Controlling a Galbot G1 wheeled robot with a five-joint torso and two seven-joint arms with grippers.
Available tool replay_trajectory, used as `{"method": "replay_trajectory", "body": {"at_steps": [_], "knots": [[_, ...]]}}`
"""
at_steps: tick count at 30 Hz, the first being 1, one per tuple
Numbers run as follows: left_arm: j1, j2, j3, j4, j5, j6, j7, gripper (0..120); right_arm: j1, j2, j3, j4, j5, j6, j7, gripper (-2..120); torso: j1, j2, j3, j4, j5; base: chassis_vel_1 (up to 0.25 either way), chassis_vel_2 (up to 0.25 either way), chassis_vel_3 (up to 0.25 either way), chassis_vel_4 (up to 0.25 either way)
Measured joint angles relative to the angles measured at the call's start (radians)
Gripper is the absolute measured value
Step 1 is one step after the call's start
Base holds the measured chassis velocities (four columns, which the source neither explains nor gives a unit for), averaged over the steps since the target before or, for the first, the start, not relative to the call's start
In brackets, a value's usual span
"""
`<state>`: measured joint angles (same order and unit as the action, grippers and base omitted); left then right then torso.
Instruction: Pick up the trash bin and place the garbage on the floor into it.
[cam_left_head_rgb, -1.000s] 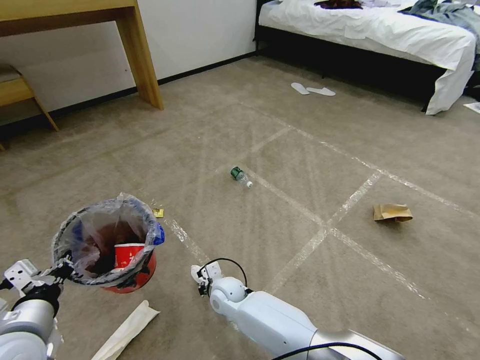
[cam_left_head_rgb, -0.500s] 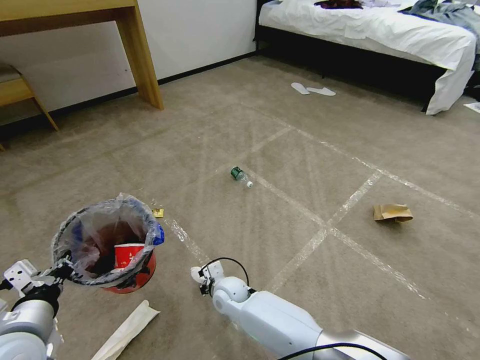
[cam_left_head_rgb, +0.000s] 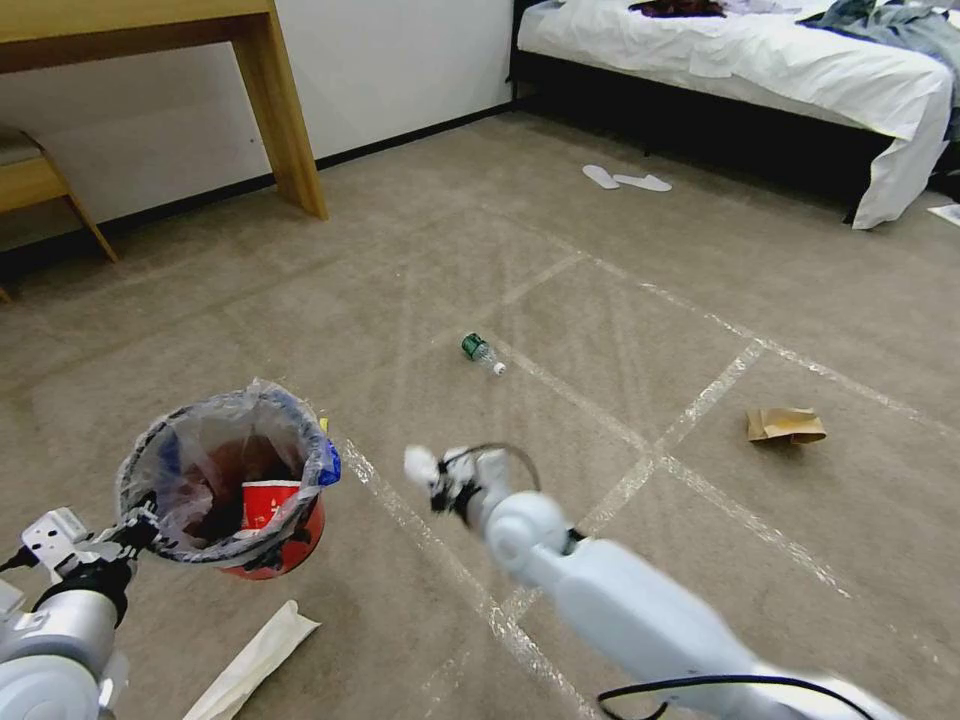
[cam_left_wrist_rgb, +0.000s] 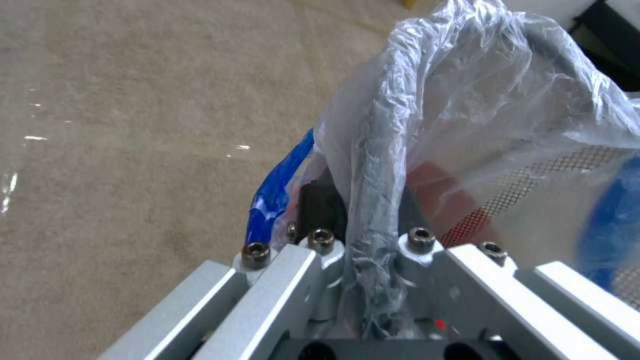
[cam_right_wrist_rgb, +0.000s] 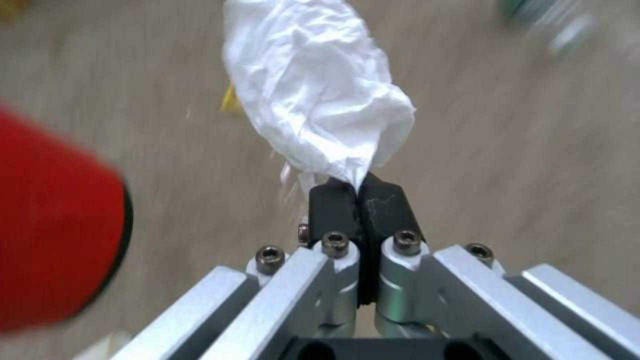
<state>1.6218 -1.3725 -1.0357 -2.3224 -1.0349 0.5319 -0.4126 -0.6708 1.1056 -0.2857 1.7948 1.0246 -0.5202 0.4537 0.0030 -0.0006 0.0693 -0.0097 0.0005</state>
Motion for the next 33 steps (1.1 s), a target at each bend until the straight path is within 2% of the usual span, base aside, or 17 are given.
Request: {"method": "replay_trajectory", "body": {"at_steps": [1, 2, 4, 8, 10, 14, 16, 17, 23, 25, 26, 29, 33], "knots": [[0.003, 0.007, 0.003, -0.007, -0.007, 0.004, 0.0, 2, 0.002, -0.055, 0.048, 0.059, 0.014, 0.012, -0.016, 0, 0.0, 0.0, 0.0, -0.0003, 0.0, 0.0, 0.0, 0.0, 0.0], [0.003, 0.007, 0.003, -0.007, -0.007, 0.004, 0.0, 2, 0.002, -0.055, 0.048, 0.059, 0.014, 0.012, -0.016, 0, 0.0, 0.0, 0.0, -0.0003, 0.0, 0.0, 0.0, 0.0, 0.0], [0.005, 0.017, 0.01, -0.013, -0.016, 0.011, 0.0, 2, 0.001, -0.108, 0.104, 0.121, 0.02, 0.043, -0.048, 0, 0.0, 0.0, 0.0, -0.0002, 0.0, 0.0, 0.0, 0.0, 0.0], [0.005, 0.026, 0.023, -0.017, -0.02, 0.018, 0.0, 2, -0.005, -0.143, 0.154, 0.193, 0.023, 0.101, -0.097, 0, 0.0, 0.0, 0.0, 0.0, -0.0001, 0.0, 0.0, 0.0, 0.0], [0.006, 0.031, 0.042, -0.022, -0.019, 0.025, 0.003, 2, -0.013, -0.17, 0.196, 0.29, 0.035, 0.168, -0.167, 0, 0.0, 0.0, 0.0, 0.0001, -0.0001, 0.0, 0.0, 0.0, 0.0], [0.005, 0.032, 0.052, -0.025, -0.019, 0.029, 0.005, 2, -0.013, -0.191, 0.214, 0.362, 0.057, 0.19, -0.191, 0, 0.0, 0.0, 0.0, 0.0, -0.0002, 0.0, 0.0, 0.0, 0.0], [-0.001, 0.036, 0.063, -0.025, -0.017, 0.033, 0.007, 2, 0.006, -0.218, 0.214, 0.468, 0.145, 0.188, -0.194, 0, 0.0, 0.0, 0.0, -0.0002, -0.0002, 0.0, 0.0, 0.0, 0.0], [-0.001, 0.036, 0.063, -0.025, -0.017, 0.033, 0.007, 2, 0.006, -0.218, 0.214, 0.468, 0.145, 0.188, -0.194, 0, 0.0, 0.0, 0.0, -0.0002, -0.0002, 0.0, 0.0, 0.0, 0.0], [-0.006, 0.046, 0.068, -0.025, -0.018, 0.037, 0.008, 2, 0.067, -0.235, 0.151, 0.536, 0.259, 0.171, -0.174, 0, 0.0, 0.0, 0.0, 0.0001, -0.0004, 0.0, 0.0, 0.0, 0.0], [-0.01, 0.051, 0.07, -0.023, -0.018, 0.04, 0.008, 2, 0.128, -0.228, 0.062, 0.548, 0.326, 0.148, -0.143, 0, 0.0, 0.0, 0.0, 0.0, -0.0004, 0.0, 0.0, 0.0, 0.0], [-0.01, 0.051, 0.07, -0.023, -0.018, 0.04, 0.008, 2, 0.128, -0.228, 0.062, 0.548, 0.326, 0.148, -0.143, 0, 0.0, 0.0, 0.0, 0.0, -0.0004, 0.0, 0.0, 0.0, 0.0], [-0.013, 0.05, 0.072, -0.02, -0.017, 0.042, 0.008, 2, 0.223, -0.18, -0.063, 0.536, 0.397, 0.11, -0.055, 0, 0.0, 0.0, 0.0, 0.0, -0.0004, 0.0, 0.0, 0.0, 0.0], [-0.014, 0.049, 0.071, -0.02, -0.017, 0.043, 0.008, 2, 0.283, -0.148, -0.134, 0.519, 0.427, 0.089, -0.008, 0, 0.0, 0.0, 0.0, 0.0002, -0.0006, 0.0, 0.0, 0.0, 0.0]]}}
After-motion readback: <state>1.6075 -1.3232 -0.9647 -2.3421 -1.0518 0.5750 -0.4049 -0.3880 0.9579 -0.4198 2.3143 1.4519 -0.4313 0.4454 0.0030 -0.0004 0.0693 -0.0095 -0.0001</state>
